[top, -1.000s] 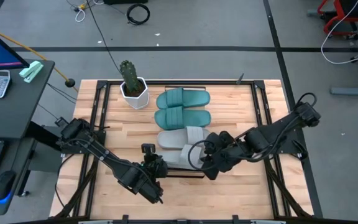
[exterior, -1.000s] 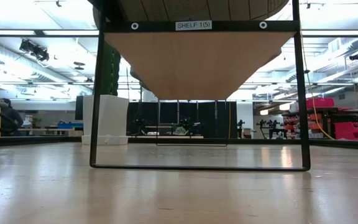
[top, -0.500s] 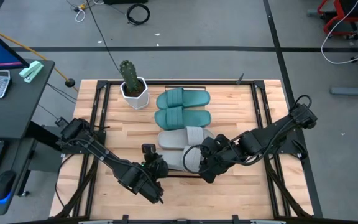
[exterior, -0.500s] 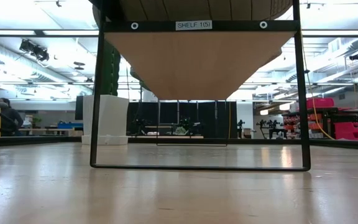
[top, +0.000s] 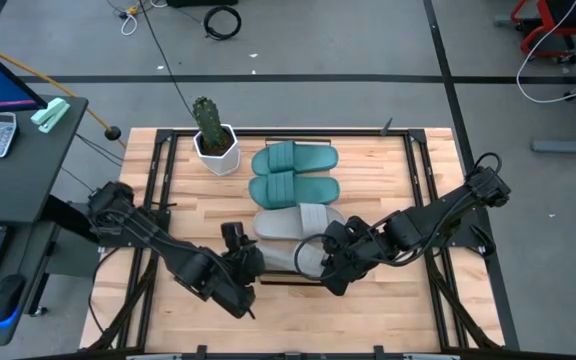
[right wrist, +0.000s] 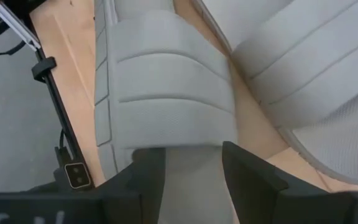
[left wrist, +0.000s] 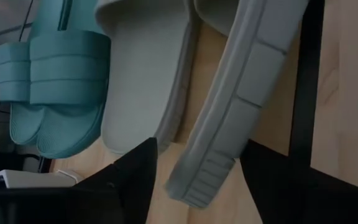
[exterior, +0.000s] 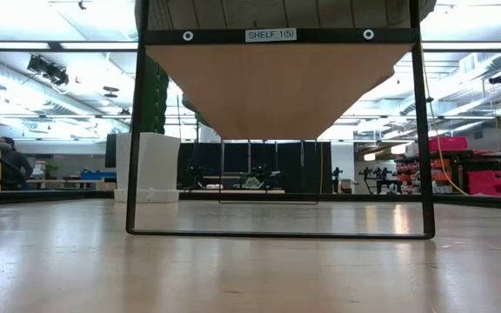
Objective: Pick and place slides into the shelf
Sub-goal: Put the gray slide on the shelf
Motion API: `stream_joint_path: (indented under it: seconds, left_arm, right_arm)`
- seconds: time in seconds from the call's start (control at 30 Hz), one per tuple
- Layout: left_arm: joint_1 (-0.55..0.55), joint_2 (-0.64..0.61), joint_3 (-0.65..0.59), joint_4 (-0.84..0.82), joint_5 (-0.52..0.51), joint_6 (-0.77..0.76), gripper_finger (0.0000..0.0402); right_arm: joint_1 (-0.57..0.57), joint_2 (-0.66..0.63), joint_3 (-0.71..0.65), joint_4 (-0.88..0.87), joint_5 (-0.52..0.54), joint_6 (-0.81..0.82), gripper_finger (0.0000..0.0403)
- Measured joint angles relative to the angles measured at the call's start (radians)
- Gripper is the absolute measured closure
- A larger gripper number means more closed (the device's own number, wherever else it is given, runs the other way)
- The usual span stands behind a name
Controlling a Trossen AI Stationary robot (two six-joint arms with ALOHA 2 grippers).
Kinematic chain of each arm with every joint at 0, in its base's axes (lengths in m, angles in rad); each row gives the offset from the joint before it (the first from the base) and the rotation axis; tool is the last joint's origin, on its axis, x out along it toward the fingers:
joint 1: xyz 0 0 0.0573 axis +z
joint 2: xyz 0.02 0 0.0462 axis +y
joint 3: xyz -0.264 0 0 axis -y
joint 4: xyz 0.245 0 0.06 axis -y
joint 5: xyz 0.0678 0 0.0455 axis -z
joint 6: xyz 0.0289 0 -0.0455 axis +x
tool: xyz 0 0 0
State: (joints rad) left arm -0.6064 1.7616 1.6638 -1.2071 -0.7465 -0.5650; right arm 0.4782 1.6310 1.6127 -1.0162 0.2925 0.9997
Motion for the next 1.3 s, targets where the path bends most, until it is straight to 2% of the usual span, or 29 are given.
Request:
stream_joint_path:
  seconds: [0.5,0.7,1.03,1.17,1.3]
  left_arm:
    - [0.014,-0.002,-0.001,0.069,0.078,0.036,0.0168]
    - [0.015,0.008,-0.002,0.065,0.064,0.038,0.0209]
    - [0.012,0.008,-0.002,0.07,0.0,0.081,0.0323]
    - [0.012,0.008,-0.002,0.07,-0.058,0.079,0.0326]
    - [0.013,0.009,-0.003,0.071,-0.057,0.075,0.0322]
  right_arm:
    - [-0.002,0.0,0.0,0.0,0.001,-0.002,0.0238]
    - [-0.003,0.0,0.0,0.0,0.001,-0.005,0.0238]
    - [-0.003,-0.001,0.0,-0.003,0.003,-0.005,0.0238]
    - [-0.003,-0.002,0.0,-0.002,0.0,-0.005,0.0238]
    - [-0.003,-0.002,0.0,-0.002,0.0,-0.005,0.0238]
